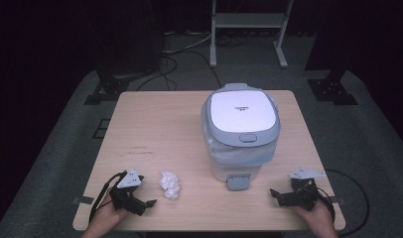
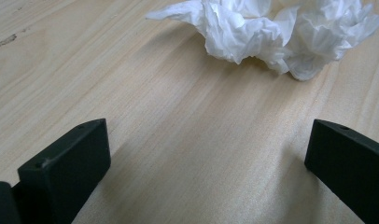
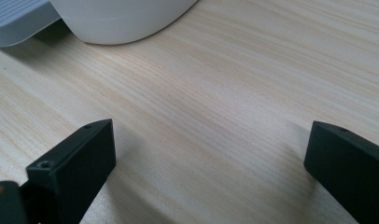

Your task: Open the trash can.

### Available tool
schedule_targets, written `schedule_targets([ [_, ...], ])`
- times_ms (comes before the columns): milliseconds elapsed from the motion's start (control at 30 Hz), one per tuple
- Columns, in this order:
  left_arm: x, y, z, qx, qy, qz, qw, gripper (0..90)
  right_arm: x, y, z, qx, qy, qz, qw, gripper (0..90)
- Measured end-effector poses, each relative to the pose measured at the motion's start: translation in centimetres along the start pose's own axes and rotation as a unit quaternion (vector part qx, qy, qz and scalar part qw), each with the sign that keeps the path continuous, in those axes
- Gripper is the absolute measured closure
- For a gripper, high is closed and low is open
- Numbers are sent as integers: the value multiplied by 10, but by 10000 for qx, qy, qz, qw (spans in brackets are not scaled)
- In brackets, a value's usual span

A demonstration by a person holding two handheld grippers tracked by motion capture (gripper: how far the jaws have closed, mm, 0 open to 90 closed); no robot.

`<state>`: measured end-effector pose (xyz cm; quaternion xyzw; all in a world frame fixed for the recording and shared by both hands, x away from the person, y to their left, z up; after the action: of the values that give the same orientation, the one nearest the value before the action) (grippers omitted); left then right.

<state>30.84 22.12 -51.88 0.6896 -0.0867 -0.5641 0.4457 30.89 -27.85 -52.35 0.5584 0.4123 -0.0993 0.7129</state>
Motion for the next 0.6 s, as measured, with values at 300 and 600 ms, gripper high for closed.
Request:
schedule_targets([
  [300,0,0,0,-6,6,-4,10000,0,-1,0,0,-49,40,-47,10000,12],
  [600,1,1,0,-32,30,1,10000,0,-11,7,-6,-183,93,6,9998,12],
])
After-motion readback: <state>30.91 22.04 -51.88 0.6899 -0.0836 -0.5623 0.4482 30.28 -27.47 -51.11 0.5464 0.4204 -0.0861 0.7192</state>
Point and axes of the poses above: each handheld gripper's, and its own axes: x roughly forward along the jaws, y roughly out of its top, z roughly to its right, the point moved 5 cm from there along x, roughly forward along the jaws, and after that the axes turned 4 degrees about -y, right-handed, at the moved point
